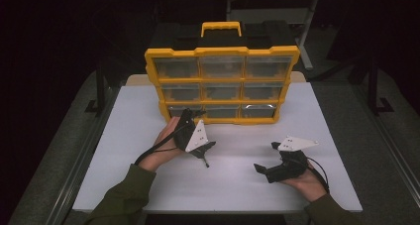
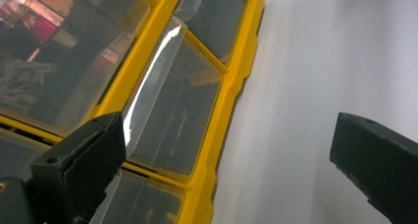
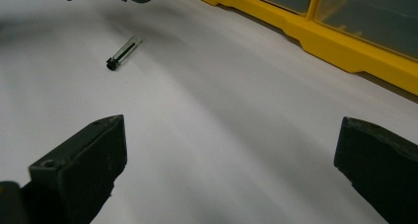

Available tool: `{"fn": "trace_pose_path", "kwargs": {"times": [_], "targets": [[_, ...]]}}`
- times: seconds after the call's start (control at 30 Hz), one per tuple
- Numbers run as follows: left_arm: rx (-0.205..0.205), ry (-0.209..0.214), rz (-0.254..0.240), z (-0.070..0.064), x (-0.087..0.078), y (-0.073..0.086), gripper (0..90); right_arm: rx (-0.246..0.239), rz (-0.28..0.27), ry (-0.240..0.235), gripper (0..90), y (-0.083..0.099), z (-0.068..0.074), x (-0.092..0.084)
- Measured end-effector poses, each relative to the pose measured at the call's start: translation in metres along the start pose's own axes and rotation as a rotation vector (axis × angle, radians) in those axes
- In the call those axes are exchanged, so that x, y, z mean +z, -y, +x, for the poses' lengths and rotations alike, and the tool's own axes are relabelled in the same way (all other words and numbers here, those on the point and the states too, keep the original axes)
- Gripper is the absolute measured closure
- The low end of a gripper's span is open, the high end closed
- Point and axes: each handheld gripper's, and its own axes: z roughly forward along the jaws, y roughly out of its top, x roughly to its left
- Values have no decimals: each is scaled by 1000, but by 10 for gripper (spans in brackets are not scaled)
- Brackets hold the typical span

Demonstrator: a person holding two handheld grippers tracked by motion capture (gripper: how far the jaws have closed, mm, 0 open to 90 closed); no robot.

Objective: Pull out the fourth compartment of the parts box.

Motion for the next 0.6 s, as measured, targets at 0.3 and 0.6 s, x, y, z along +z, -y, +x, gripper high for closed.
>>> {"fn": "trace_pose_path", "kwargs": {"times": [0.3,0.6], "targets": [[31,-13,10,-2,0,0,8,1,0,0,0,0,0,0],[77,-34,20,-5,1,-1,8,0,-3,0,0,0,0,0]]}}
